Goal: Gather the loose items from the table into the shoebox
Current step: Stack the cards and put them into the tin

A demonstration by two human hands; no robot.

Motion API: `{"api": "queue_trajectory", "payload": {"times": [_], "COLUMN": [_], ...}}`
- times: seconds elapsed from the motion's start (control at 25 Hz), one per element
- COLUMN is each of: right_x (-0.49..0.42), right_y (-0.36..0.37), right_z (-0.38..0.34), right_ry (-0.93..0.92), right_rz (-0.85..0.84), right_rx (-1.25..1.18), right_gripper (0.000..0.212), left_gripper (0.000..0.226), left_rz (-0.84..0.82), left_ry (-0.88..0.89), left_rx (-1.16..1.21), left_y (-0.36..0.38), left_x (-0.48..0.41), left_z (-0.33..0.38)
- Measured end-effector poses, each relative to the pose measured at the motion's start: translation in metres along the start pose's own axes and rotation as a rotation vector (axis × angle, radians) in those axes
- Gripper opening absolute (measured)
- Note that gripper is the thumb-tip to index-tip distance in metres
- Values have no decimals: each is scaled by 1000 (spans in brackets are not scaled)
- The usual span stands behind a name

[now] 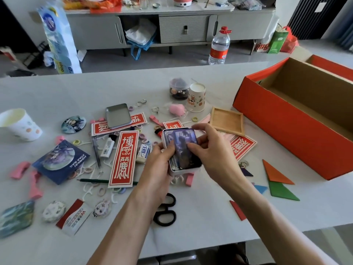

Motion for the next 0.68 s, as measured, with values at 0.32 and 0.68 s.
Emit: {"api": "queue_trajectory", "payload": {"times": [0.32, 0.68], "right_x": [-8, -13], "right_y": [18, 31], "right_z": [13, -22], "right_ry": [156, -201], "right_rz": [-31, -102], "right_rx": [-106, 244], "right_gripper": [38, 49], "left_gripper": [32, 31], "left_rz": [24, 39], "left_ry": [-19, 35], "left_rx": [87, 39], "left_y": [-20, -23], "left_x": [5, 6], "left_z": [15, 22]}}
Point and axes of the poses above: each hand's wrist, its own x-axis away from the middle knuckle, its own y-axis out of the palm, z = x × y, the point moved 9 cm from there along -x, towards the middle knuckle, and after that the axes turned 7 degrees about -y, right-handed, at the moved point
